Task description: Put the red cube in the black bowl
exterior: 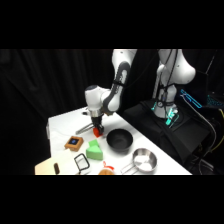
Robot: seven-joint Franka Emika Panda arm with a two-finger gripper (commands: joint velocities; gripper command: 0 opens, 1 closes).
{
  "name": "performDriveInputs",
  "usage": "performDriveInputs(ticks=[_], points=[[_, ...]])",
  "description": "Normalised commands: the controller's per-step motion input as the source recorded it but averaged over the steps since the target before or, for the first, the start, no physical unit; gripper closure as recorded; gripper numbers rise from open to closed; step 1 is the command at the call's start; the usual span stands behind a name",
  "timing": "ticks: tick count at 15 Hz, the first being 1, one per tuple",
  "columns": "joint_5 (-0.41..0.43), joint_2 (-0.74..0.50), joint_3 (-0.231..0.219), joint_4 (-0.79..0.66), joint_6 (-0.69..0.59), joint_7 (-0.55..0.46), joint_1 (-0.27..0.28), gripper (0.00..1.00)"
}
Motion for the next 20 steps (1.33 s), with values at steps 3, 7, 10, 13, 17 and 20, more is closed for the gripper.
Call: performDriveInputs(ticks=[3, 7, 10, 13, 17, 20], points=[[-0.014, -0.28, 0.061, -0.23, 0.07, 0.06, -0.041, 0.74], [-0.063, -0.47, -0.020, -0.25, -0.20, 0.15, 0.056, 0.75], [-0.134, -0.41, -0.107, -0.13, -0.35, 0.21, 0.137, 0.75], [-0.185, -0.40, -0.121, -0.12, -0.37, 0.21, 0.162, 0.75], [-0.165, -0.38, -0.078, -0.14, -0.27, 0.19, 0.151, 0.75], [-0.139, -0.35, -0.034, -0.21, -0.16, 0.18, 0.146, 0.75]])
